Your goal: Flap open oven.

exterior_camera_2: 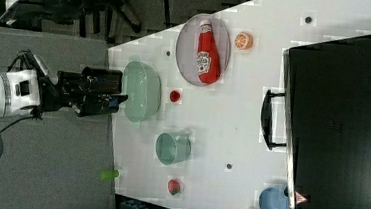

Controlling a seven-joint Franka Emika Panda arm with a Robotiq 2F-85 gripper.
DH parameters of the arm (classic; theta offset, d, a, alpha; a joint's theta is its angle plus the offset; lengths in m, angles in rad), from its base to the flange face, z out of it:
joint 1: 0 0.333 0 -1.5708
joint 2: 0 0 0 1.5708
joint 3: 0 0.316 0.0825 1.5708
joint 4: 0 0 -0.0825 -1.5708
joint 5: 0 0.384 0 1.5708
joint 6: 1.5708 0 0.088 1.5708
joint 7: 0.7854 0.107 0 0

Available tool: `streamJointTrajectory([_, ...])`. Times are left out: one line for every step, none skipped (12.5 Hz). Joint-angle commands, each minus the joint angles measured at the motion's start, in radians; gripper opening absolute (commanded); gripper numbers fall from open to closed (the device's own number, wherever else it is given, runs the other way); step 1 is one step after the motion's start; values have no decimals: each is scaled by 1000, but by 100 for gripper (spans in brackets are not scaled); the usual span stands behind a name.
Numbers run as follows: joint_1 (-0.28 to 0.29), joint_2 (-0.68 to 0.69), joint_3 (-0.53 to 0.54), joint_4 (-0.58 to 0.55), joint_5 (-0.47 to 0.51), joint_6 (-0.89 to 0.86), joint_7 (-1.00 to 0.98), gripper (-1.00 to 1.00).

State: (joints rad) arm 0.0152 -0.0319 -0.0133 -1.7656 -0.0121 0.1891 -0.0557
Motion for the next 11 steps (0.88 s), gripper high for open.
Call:
streamJointTrajectory([-35,-382,-51,-218,5,-213,179,59])
streamJointTrajectory([-35,-382,-51,-218,5,-213,179,80])
streamJointTrajectory([-35,-381,-51,-218,5,-213,179,100])
streamJointTrajectory([-35,-382,-51,-218,5,-213,179,100])
streamJointTrajectory([-35,-381,-51,-218,5,-213,179,100])
streamJointTrajectory([-35,-382,-51,-218,5,-213,179,100])
streamJointTrajectory([-35,-382,-51,-218,5,-213,179,89])
streamJointTrajectory([-35,-382,-51,-218,5,-213,179,65])
streamJointTrajectory([-35,-381,-51,-218,5,-213,179,40])
streamJointTrajectory([-35,-381,-52,-218,5,-213,179,15])
streamJointTrajectory([-36,-380,-53,-219,4,-213,179,-9])
